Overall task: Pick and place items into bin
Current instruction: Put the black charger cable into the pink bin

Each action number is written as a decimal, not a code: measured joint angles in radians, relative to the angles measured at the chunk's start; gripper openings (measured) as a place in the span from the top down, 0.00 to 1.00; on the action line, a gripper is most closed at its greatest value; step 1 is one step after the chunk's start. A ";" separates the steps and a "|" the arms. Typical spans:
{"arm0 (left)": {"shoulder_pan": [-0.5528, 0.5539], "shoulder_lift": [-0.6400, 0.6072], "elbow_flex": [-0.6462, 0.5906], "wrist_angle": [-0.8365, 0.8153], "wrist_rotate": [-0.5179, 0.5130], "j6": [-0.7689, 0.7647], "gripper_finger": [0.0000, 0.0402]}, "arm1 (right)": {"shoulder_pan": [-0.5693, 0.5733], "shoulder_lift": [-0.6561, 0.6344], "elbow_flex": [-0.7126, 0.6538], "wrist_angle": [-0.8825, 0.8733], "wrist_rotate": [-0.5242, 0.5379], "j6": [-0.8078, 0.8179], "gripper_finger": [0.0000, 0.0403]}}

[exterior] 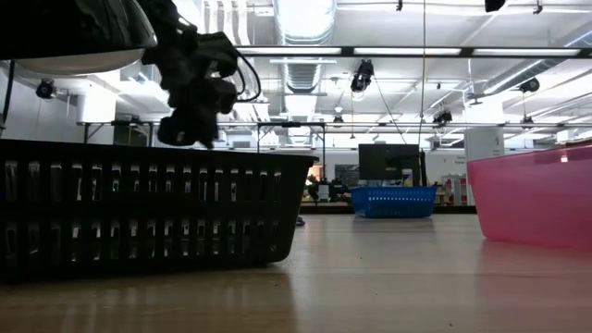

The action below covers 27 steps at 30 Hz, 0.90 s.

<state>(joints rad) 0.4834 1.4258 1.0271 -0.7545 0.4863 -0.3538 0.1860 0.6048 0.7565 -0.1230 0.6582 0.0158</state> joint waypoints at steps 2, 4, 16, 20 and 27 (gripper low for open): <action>-0.003 0.000 0.000 -0.048 -0.042 0.057 0.81 | 0.000 0.000 0.000 0.000 0.000 -0.001 0.85; -0.008 0.005 -0.005 -0.074 -0.072 0.104 0.81 | 0.000 0.000 0.000 0.000 0.000 0.000 0.85; -0.012 0.012 -0.073 -0.094 -0.200 0.177 0.81 | 0.000 0.000 0.000 0.000 0.000 -0.024 0.85; -0.012 0.012 -0.111 -0.093 -0.189 0.178 0.81 | 0.000 0.000 0.000 -0.001 0.000 -0.040 0.85; -0.021 0.013 -0.171 -0.063 -0.189 0.208 0.72 | 0.000 0.000 0.000 -0.001 0.000 -0.050 0.85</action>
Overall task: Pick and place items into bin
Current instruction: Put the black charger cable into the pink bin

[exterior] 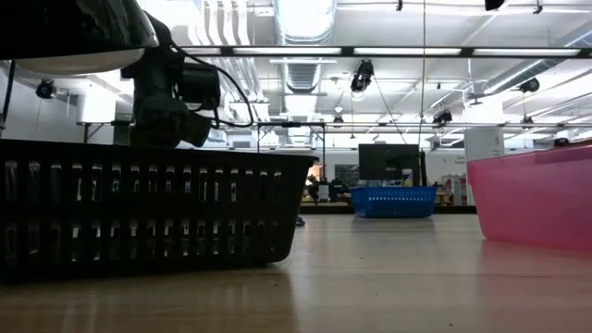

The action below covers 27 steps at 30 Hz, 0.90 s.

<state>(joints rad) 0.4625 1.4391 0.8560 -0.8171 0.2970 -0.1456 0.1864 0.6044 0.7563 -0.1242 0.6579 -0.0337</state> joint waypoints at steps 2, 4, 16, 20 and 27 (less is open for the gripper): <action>-0.001 0.000 -0.007 0.014 -0.006 0.004 0.66 | 0.000 0.000 0.000 -0.001 0.000 0.000 0.85; -0.001 0.000 -0.016 0.035 -0.019 0.005 0.60 | 0.000 0.000 0.000 -0.001 0.000 -0.003 0.85; 0.000 0.000 -0.131 0.148 -0.045 0.024 0.53 | 0.000 0.000 0.000 -0.019 0.000 -0.002 0.85; 0.000 0.000 -0.165 0.230 -0.045 0.022 0.53 | 0.000 0.000 0.000 -0.019 0.000 0.000 0.85; 0.000 0.019 -0.174 0.260 -0.053 0.021 0.53 | 0.000 0.000 0.000 -0.019 0.000 0.005 0.85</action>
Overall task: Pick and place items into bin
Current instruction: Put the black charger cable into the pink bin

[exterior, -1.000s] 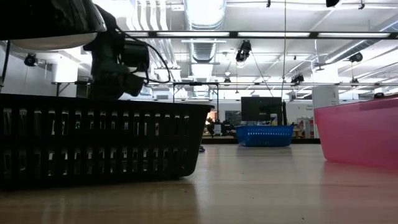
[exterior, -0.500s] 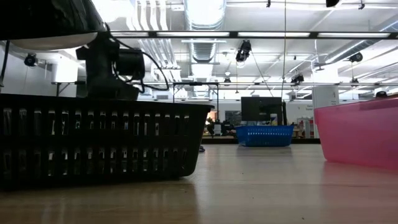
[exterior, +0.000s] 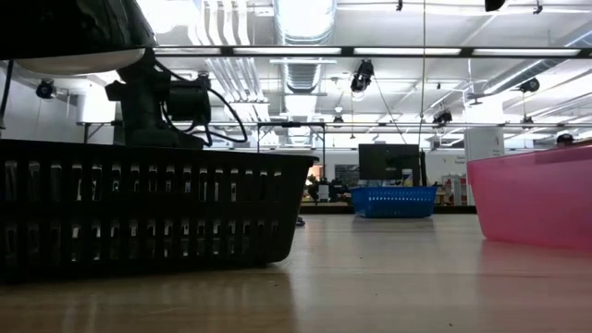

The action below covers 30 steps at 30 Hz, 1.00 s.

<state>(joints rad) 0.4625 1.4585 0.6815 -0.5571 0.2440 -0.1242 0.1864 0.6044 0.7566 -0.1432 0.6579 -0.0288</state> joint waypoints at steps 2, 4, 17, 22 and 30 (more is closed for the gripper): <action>0.000 0.012 0.000 0.000 0.000 0.000 0.53 | 0.000 0.000 0.000 0.000 0.000 0.000 0.86; -0.001 0.029 0.000 0.000 -0.003 0.000 0.53 | 0.000 0.000 0.000 0.000 0.000 0.001 0.85; 0.001 0.093 -0.001 0.000 -0.030 -0.001 0.81 | 0.000 0.000 0.003 0.000 0.000 0.002 0.85; 0.001 0.093 -0.001 0.005 -0.020 -0.002 0.96 | 0.000 0.000 0.003 0.000 0.000 -0.001 0.86; 0.000 0.090 0.017 -0.003 0.018 -0.027 0.97 | 0.000 0.000 0.004 0.000 0.000 -0.005 0.86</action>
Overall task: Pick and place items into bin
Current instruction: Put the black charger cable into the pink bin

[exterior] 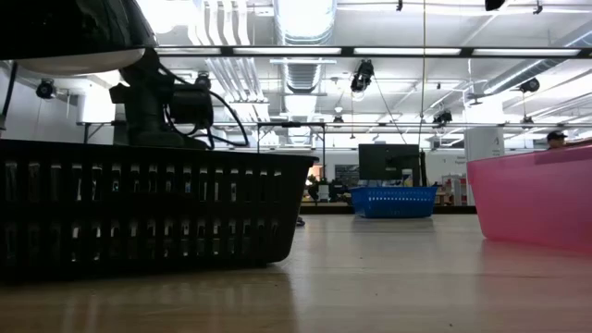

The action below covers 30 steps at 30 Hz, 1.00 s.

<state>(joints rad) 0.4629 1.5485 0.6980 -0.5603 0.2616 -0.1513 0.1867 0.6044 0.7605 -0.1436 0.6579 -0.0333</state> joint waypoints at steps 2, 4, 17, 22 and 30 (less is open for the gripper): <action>0.000 -0.012 0.015 -0.008 0.007 0.000 0.97 | 0.000 -0.001 0.000 0.000 0.000 0.003 0.86; 0.000 -0.025 0.032 -0.012 0.011 0.000 0.97 | 0.000 -0.001 0.000 0.000 0.000 0.004 0.86; -0.001 -0.072 0.146 0.004 0.004 -0.001 0.97 | 0.000 -0.001 0.000 0.000 0.000 0.007 0.86; -0.001 -0.078 0.195 0.003 0.007 -0.003 0.97 | 0.000 -0.001 0.000 0.000 0.000 0.025 0.86; 0.000 -0.111 0.279 0.108 0.047 -0.020 0.97 | 0.000 -0.001 0.000 -0.003 0.082 0.105 0.86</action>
<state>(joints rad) 0.4625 1.4380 0.9769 -0.4526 0.3086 -0.1708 0.1864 0.6037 0.7609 -0.1471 0.7403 0.0715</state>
